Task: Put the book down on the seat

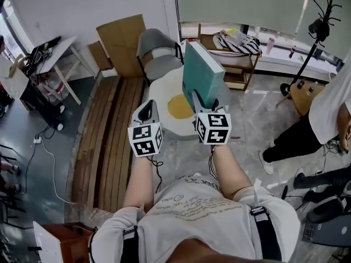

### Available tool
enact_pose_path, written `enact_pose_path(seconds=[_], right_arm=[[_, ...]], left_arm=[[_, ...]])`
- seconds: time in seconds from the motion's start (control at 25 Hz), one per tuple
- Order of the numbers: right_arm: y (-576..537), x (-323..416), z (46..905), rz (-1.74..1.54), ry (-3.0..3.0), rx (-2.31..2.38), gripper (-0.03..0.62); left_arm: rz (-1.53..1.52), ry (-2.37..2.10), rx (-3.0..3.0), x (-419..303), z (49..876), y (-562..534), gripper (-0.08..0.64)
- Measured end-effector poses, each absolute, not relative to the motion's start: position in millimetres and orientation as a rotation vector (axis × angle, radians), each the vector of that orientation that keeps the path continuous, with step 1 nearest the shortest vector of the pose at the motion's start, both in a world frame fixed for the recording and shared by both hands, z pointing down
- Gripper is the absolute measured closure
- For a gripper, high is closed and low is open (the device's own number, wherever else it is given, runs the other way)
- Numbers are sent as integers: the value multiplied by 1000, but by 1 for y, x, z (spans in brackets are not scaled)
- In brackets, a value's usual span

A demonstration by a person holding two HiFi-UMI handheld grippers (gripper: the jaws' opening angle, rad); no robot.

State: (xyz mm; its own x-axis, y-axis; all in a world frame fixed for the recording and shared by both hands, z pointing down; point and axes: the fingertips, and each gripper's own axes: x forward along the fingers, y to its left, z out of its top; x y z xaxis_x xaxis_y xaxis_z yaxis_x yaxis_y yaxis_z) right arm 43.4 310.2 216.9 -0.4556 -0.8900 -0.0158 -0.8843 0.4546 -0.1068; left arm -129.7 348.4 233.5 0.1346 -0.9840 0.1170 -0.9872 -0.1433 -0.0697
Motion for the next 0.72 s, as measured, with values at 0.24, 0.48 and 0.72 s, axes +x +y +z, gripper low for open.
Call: enact_pose_path(seconds=[0.24, 0.48, 0.72], right_arm=[[262, 47, 215, -95, 2630, -1585, 428], [215, 55, 215, -88, 2638, -1574, 428], [178, 61, 219, -110, 2653, -1559, 428]], left_arm=[[202, -2052, 2362, -119, 231, 297, 541], [187, -2071, 2349, -111, 229, 248, 541], [189, -2072, 2347, -99, 229, 211, 541]])
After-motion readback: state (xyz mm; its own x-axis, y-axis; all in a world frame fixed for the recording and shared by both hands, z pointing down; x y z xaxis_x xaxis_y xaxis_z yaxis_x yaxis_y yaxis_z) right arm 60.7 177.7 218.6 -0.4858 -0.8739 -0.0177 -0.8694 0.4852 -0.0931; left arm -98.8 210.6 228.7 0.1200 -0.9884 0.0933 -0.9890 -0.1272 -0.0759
